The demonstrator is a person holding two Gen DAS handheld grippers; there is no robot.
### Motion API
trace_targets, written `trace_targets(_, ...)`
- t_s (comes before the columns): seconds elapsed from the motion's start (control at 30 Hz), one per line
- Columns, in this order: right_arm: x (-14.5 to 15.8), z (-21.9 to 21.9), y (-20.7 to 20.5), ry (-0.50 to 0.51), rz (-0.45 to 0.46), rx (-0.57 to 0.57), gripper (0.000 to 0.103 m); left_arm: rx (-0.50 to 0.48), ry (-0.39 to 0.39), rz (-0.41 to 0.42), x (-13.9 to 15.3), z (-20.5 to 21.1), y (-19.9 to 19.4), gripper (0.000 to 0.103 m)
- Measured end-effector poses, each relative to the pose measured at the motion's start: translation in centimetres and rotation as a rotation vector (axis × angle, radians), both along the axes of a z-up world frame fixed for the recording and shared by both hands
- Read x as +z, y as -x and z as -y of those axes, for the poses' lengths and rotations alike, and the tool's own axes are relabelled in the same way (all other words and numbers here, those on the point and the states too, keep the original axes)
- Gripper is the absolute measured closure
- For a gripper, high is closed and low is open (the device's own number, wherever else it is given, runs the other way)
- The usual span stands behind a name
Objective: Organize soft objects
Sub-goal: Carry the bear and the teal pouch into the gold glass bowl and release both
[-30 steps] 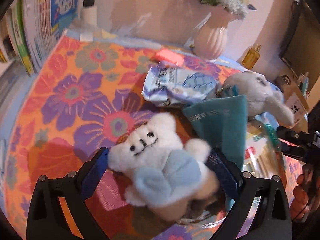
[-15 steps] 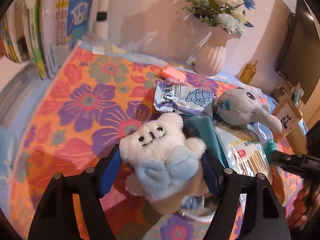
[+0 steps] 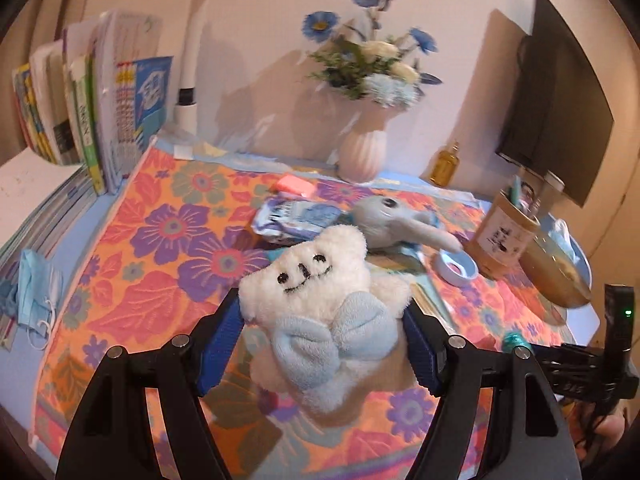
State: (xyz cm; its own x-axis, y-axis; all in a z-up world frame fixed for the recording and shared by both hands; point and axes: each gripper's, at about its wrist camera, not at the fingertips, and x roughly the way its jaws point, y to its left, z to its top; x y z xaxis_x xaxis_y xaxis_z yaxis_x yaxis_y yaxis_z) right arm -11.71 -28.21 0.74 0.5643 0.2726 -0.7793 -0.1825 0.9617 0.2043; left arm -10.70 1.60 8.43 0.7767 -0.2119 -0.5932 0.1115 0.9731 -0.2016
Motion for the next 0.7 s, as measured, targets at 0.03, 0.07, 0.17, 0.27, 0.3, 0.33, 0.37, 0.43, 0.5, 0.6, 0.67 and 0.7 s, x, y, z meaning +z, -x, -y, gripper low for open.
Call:
trace_targets(0.03,-0.3,0.1,0.0,0.006,-0.006,0.001,0.065,-0.007,-0.006,0.0,0.0,0.5,0.3,0.031)
trace_targets(0.07,-0.6,0.3,0.0,0.001,-0.017,0.003,0.064,-0.014,-0.012,0.0,-0.1,0.9,0.5,0.031)
trace_targets(0.17,-1.1,0.4,-0.3,-0.023,-0.059,0.009,0.044,-0.039,-0.026,-0.007,-0.3,2.2,1.0,0.031)
trace_targets(0.27,-0.9,0.1,-0.1,-0.014,-0.051,0.032,0.042,-0.056,-0.039,-0.02,-0.1,3.2,1.2,0.031)
trace_targets(0.3,-0.8,0.0,0.0,-0.012,-0.046,0.027,0.042,-0.06,-0.044,-0.02,0.1,3.5,1.2,0.031)
trace_targets(0.33,-0.9,-0.1,0.1,-0.016,-0.042,0.016,0.042,-0.065,-0.046,-0.016,0.4,3.8,1.3,0.031)
trace_targets(0.37,-1.0,-0.2,0.1,-0.011,-0.036,0.003,0.042,-0.07,-0.047,-0.01,0.7,4.1,1.4,0.031)
trace_targets(0.43,-0.9,-0.9,0.6,0.037,0.0,-0.006,0.053,-0.082,-0.046,0.002,1.4,4.9,1.8,0.031)
trace_targets(0.5,-0.9,-2.2,1.0,0.107,0.037,0.003,0.065,-0.095,-0.059,0.017,2.1,6.0,2.2,0.031)
trace_targets(0.6,-0.3,-4.6,2.6,0.265,0.136,0.054,0.065,-0.059,-0.125,0.019,2.9,7.3,2.2,0.031)
trace_targets(0.67,0.6,-5.2,3.5,0.322,0.19,0.056,0.066,-0.045,-0.117,0.024,3.9,7.7,1.8,0.031)
trace_targets(0.7,1.4,-4.9,3.9,0.322,0.212,0.052,0.065,-0.044,-0.098,0.03,4.3,7.8,1.7,0.031)
